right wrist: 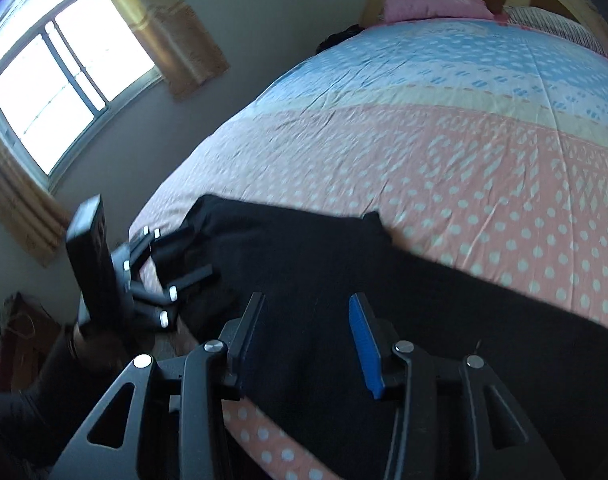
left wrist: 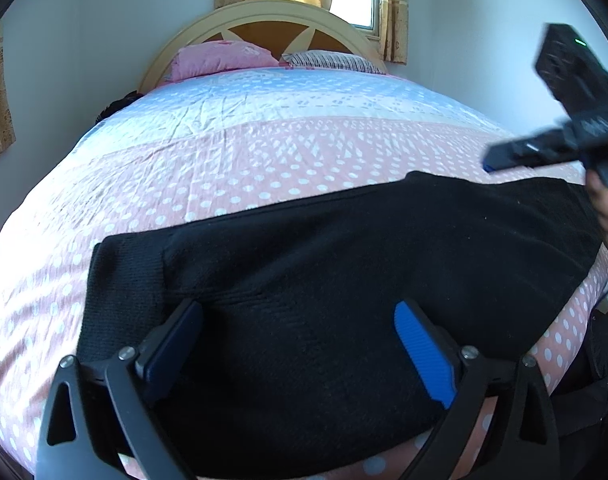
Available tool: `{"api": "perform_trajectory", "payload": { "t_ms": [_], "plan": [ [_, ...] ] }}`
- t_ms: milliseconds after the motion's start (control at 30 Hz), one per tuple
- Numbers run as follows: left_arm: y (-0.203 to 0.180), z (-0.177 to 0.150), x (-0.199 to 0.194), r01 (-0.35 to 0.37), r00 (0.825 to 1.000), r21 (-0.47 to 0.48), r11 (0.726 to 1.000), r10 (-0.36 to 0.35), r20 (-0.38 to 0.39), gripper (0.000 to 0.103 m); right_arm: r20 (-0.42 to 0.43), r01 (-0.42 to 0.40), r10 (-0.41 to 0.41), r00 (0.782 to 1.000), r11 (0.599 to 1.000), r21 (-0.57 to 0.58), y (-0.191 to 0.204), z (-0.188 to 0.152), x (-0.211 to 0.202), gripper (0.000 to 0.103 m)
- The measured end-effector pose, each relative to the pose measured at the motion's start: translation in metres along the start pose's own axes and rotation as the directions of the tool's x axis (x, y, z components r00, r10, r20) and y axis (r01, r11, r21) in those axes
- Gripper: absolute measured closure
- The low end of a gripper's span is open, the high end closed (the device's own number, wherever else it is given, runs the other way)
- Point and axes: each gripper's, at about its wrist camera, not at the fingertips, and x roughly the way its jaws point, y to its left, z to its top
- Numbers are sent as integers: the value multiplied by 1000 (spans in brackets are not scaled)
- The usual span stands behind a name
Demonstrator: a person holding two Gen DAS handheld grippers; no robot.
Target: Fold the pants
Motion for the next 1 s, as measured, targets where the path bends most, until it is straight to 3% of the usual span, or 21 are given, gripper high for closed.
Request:
{"api": "perform_trajectory", "payload": {
  "t_ms": [67,133,267,400,533,633,733,933,1000],
  "plan": [
    [3,3,-7,-26,999,2,1000,26,19,4,-46,-12,12,999,1000,4,-1,-17,11,59],
    [12,5,-14,-51,997,-13,999,51,50,3,-90,26,-24,996,1000,18,-9,-32,27,59],
    [35,-2,-4,-110,994,-75,991,110,-3,1,-36,-17,19,999,998,59,-18,-34,20,59],
    [30,-4,-4,-131,991,-48,990,131,14,0,81,27,-36,996,994,103,-43,-31,-29,59],
    [23,6,-12,-88,996,-93,992,91,26,0,187,108,-155,970,965,240,-101,-50,-100,59],
    [10,16,-17,-72,996,-86,994,76,49,0,237,191,-288,928,913,361,-154,-83,-160,59],
    [-13,28,-21,-20,997,-76,997,25,70,0,236,258,-407,882,838,482,-204,-127,-217,59],
    [-57,40,-11,38,998,-7,999,-38,57,0,218,342,-625,750,648,680,-285,-204,-320,59],
    [-72,43,-5,57,997,5,998,-57,46,0,208,348,-662,720,604,717,-304,-219,-340,59]
  ]
}}
